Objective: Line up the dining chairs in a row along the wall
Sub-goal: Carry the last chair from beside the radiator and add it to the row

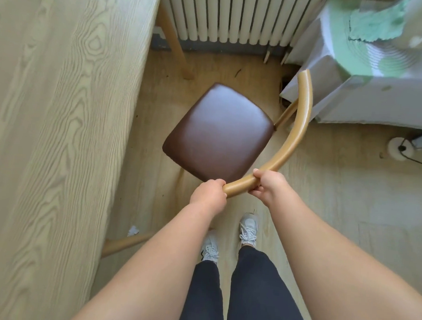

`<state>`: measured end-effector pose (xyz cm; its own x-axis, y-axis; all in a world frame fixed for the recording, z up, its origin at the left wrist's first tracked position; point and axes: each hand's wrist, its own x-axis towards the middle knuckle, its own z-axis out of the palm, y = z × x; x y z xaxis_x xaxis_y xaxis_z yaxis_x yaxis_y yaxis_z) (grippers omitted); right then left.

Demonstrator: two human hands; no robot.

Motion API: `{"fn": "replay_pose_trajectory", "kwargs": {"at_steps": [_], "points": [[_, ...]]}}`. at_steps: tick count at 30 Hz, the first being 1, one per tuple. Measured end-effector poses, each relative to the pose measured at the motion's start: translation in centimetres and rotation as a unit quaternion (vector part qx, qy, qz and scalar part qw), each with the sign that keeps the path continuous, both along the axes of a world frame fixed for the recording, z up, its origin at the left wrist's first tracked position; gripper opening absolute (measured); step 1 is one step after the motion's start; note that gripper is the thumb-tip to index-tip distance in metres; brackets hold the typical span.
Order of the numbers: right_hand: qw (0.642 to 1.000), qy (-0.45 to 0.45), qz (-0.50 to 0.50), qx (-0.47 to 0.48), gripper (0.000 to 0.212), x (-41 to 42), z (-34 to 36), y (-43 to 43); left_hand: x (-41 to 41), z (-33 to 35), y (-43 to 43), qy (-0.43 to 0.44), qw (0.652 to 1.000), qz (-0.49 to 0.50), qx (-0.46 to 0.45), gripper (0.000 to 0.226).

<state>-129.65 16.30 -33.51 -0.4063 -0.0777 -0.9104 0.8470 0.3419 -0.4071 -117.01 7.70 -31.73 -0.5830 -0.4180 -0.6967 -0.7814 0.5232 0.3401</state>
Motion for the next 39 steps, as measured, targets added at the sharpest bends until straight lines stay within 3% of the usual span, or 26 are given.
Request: {"fn": "replay_pose_trajectory", "kwargs": {"at_steps": [7, 16, 32, 34, 37, 39], "points": [[1.0, -0.012, -0.027, -0.002, 0.033, 5.9, 0.1, 6.7, 5.8, -0.1, 6.2, 0.016, 1.0, -0.007, -0.006, 0.03], [0.999, -0.014, -0.028, -0.029, 0.035, 12.3, -0.8, 13.7, 12.1, -0.1, 13.4, 0.006, 1.0, 0.011, -0.026, 0.033], [0.994, -0.013, -0.111, -0.017, 0.045, 35.0, -1.6, 25.6, 32.9, 0.2, 23.3, 0.032, 0.997, -0.063, -0.024, 0.027], [0.991, -0.03, -0.127, -0.02, 0.042, 39.0, -1.3, 27.0, 36.4, 0.4, 24.1, 0.023, 0.996, -0.079, -0.025, 0.025], [0.99, -0.065, -0.122, -0.028, 0.018, 44.3, -0.8, 29.0, 41.0, 0.5, 25.1, 0.007, 0.997, -0.08, -0.022, 0.03], [0.99, -0.09, -0.108, -0.022, 0.017, 47.1, -0.6, 30.5, 43.9, 0.5, 26.3, -0.011, 0.997, -0.069, -0.028, 0.035]]}}
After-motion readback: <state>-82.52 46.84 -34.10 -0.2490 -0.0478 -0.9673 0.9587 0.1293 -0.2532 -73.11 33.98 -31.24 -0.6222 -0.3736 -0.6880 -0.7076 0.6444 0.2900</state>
